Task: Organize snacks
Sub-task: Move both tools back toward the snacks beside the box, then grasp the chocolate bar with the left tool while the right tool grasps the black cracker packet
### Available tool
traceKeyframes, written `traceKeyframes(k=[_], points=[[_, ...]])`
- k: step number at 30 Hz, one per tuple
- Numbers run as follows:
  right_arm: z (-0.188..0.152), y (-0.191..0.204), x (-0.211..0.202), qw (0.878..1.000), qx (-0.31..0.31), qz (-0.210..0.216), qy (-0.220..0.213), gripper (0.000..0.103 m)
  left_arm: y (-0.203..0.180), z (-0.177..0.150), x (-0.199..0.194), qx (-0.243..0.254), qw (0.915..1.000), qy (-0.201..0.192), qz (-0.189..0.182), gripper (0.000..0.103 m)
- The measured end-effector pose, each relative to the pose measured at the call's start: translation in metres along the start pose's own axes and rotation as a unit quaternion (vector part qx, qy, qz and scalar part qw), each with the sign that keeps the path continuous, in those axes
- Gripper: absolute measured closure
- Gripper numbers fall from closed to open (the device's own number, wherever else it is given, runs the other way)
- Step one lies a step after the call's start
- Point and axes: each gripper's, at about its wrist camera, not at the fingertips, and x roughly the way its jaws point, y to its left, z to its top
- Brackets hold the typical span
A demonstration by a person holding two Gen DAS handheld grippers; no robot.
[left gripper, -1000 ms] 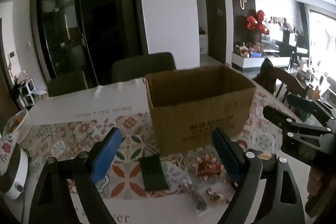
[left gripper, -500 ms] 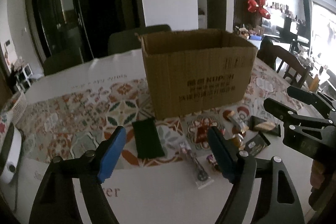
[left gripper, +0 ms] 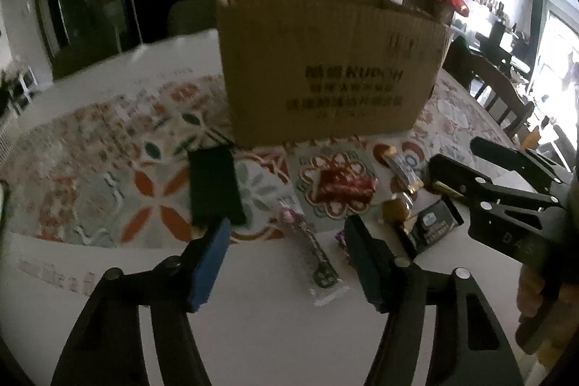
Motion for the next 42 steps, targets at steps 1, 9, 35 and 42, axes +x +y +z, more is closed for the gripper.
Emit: traceKeyframes(k=[1,9,35,42], points=[[0.000,0.000,0.002,1.000,0.001,0.003,0.003,0.030,0.000,0.000,0.003,-0.003,1.0000,0.005,-0.004,0.041],[0.001,-0.006,0.026,0.999,0.004,0.024,0.027,0.044,-0.002,0.001,0.027,-0.019,0.9992,0.035,-0.011,0.050],[-0.004,-0.005,0.079,0.995,-0.003,0.050,0.088,0.080,0.002,0.005,0.063,-0.037,0.9972,0.063,-0.011,0.078],[-0.006,-0.003,0.073,0.995,-0.008,0.049,0.082,0.083,0.002,0.005,0.062,-0.031,0.9978,0.057,-0.014,0.081]])
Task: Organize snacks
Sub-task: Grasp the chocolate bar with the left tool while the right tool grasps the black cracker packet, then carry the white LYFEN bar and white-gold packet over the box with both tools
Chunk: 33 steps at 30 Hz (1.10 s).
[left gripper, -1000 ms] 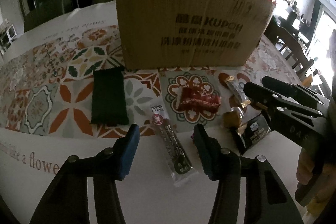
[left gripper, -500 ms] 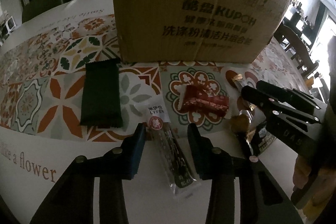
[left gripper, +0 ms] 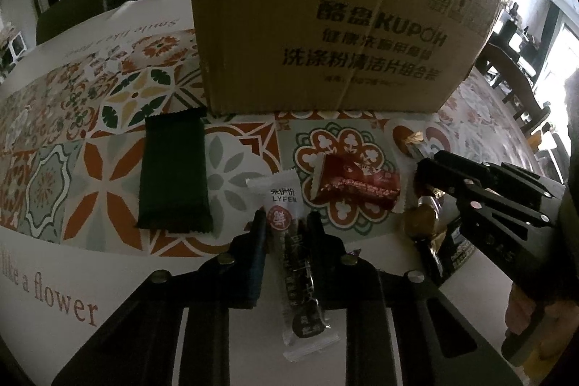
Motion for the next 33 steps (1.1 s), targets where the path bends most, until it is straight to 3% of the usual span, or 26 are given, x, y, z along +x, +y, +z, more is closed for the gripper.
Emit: traceKeyframes(k=[18,33], points=[[0.005,0.017,-0.063,0.998,-0.004,0.007,-0.069,0.083,-0.009,0.006,-0.062,0.024,0.9972,-0.071,-0.008,0.083],[0.028,0.033,-0.126,0.988,-0.008,0.006,-0.157,0.083,-0.015,0.035,-0.131,0.057,0.9836,-0.171,-0.005,0.083]])
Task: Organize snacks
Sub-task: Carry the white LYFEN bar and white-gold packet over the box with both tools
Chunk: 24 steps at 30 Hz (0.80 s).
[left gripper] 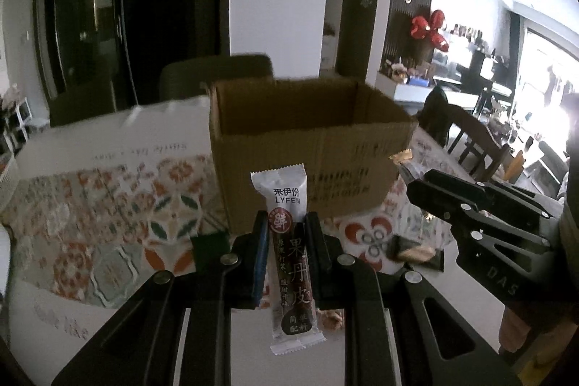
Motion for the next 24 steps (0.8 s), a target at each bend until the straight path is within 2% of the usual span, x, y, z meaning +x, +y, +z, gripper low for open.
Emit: traceKeyframes(k=[8,12,19,24], points=[[0.030,0.006,-0.015,0.999,-0.006,-0.003,-0.046,0.083,0.005,0.034,-0.017,0.014,0.9990,-0.043,-0.007,0.083],[0.045,0.007,-0.018,0.998,-0.011,-0.006,-0.063,0.083,0.004,0.055,-0.020,0.031,0.9972,-0.068,0.004,0.083],[0.074,-0.003,-0.012,0.997,-0.006,-0.006,-0.077,0.083,0.001,0.088,-0.011,0.055,0.9949,-0.083,0.014,0.083],[0.089,-0.013,-0.002,0.997,0.005,-0.004,-0.074,0.083,-0.001,0.111,0.005,0.054,0.9958,-0.074,0.000,0.083]])
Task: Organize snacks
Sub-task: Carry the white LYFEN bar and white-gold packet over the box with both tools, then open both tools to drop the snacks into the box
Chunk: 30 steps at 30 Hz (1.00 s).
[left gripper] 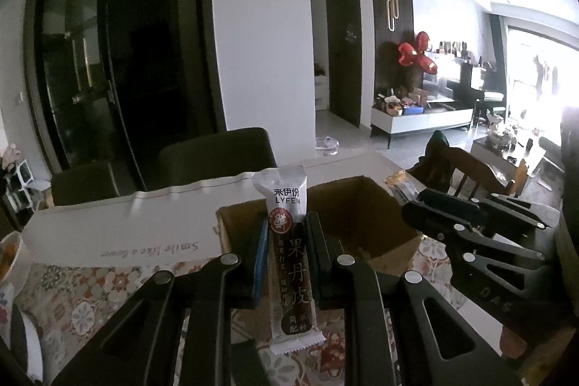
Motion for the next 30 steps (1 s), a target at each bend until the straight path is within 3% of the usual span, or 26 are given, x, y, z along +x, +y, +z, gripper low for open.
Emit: traceKeyframes(k=[12,17,23,26,28,29,30], points=[[0.015,-0.020,0.051,0.999,0.008,-0.001,0.037,0.083,0.006,0.022,0.065,-0.012,0.9986,0.047,-0.023,0.083],[0.013,-0.029,0.070,0.998,0.011,-0.010,0.055,0.083,0.005,0.020,0.093,0.000,0.9977,0.067,-0.011,0.083],[0.006,-0.035,0.086,0.997,0.015,-0.026,0.074,0.083,0.006,0.010,0.116,0.008,0.9955,0.092,-0.024,0.080],[0.003,-0.037,0.090,0.996,0.016,-0.030,0.078,0.083,0.007,0.008,0.116,0.011,0.9954,0.093,-0.022,0.060],[0.001,-0.038,0.091,0.996,0.015,-0.033,0.078,0.082,0.007,0.007,0.113,0.012,0.9962,0.085,-0.016,0.056],[0.001,-0.039,0.091,0.996,0.017,-0.034,0.082,0.074,0.007,0.007,0.109,0.013,0.9963,0.084,-0.014,0.056],[0.001,-0.040,0.090,0.996,0.021,-0.036,0.083,0.059,0.006,0.008,0.107,0.014,0.9964,0.082,-0.015,0.054]])
